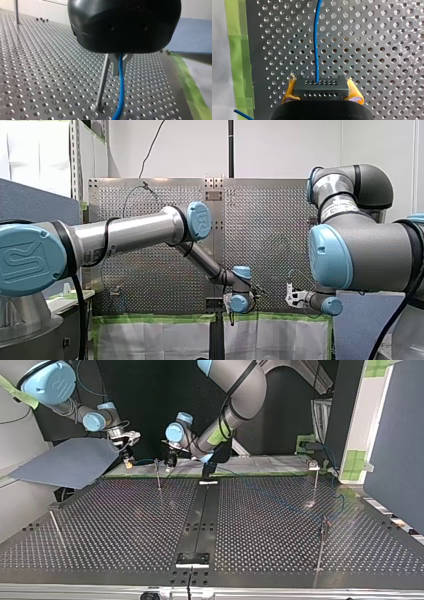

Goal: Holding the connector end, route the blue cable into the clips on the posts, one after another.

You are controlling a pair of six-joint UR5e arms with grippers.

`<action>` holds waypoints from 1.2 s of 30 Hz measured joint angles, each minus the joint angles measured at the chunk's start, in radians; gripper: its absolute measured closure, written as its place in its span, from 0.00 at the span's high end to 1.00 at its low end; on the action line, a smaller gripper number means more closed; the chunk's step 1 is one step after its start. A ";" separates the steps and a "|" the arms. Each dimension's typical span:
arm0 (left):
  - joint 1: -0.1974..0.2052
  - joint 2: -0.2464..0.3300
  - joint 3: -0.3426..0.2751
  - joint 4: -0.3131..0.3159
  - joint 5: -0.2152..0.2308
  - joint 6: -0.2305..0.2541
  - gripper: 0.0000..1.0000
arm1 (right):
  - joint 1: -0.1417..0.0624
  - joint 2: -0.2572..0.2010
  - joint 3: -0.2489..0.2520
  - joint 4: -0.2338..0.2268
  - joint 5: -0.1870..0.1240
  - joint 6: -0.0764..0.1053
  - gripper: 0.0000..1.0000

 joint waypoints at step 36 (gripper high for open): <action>0.036 -0.004 0.034 0.031 0.025 -0.067 0.00 | 0.008 0.064 -0.147 0.076 0.072 -0.017 0.00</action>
